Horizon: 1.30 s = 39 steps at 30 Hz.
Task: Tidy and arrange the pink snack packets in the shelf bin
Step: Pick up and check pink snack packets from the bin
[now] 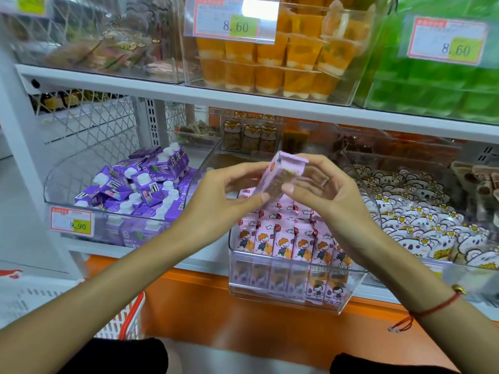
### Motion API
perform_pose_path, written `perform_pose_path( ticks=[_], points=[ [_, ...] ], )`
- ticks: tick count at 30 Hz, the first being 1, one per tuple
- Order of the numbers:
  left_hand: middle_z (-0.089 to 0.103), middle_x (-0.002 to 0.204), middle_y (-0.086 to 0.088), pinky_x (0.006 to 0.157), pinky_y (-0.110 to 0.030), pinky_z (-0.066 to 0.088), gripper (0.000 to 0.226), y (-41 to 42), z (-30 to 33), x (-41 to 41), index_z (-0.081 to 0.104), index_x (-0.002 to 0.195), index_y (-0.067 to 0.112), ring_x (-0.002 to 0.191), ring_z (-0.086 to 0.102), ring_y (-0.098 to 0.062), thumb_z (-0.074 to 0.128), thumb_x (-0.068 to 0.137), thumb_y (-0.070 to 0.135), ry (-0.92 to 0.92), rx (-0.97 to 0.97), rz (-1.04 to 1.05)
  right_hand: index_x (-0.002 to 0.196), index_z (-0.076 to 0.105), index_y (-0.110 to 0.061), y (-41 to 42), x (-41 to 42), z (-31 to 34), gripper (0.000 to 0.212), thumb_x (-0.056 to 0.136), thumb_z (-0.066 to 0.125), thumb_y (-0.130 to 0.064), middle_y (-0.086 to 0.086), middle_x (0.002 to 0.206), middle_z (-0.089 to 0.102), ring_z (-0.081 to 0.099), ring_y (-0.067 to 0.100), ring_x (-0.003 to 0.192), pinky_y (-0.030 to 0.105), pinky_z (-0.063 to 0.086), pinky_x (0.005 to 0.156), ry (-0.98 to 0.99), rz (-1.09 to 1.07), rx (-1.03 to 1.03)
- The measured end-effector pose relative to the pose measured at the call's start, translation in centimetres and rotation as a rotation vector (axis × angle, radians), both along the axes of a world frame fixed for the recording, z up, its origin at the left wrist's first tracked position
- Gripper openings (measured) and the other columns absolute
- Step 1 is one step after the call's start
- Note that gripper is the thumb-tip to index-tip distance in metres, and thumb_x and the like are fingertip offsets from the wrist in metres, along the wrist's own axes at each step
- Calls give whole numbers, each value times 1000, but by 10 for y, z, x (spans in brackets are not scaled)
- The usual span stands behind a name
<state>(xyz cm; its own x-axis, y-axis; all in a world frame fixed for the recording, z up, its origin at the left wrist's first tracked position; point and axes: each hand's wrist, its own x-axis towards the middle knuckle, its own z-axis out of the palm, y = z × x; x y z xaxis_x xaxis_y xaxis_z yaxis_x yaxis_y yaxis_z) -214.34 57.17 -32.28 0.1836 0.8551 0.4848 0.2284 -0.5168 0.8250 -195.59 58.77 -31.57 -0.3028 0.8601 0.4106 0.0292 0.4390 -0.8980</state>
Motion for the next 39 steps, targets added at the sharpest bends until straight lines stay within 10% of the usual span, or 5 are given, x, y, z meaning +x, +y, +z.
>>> perform_pose_path(
  ticks=[12,28,39],
  points=[
    [75,99,-2,71,-20,58,30,-2,4,4,68,116,14,79,70,-5,56,94,30,-240,-550,-106,114,65,-17,1,-7,2,36,83,68,-33,11,97,74,64,16,77,17,51,59,3,-89,-334],
    [72,105,-2,83,-34,58,49,3,0,8,57,122,20,96,70,-14,75,76,27,-329,-364,89,116,55,-20,-8,-19,-11,42,78,74,-19,-7,103,70,68,4,90,16,52,77,-71,-76,-18],
    [62,127,8,85,-24,55,49,11,-4,-10,48,134,24,111,64,-8,59,90,4,-431,-309,-102,101,68,-14,5,-11,-12,21,94,48,-14,11,92,75,69,15,70,20,54,65,94,93,-410]
  ],
)
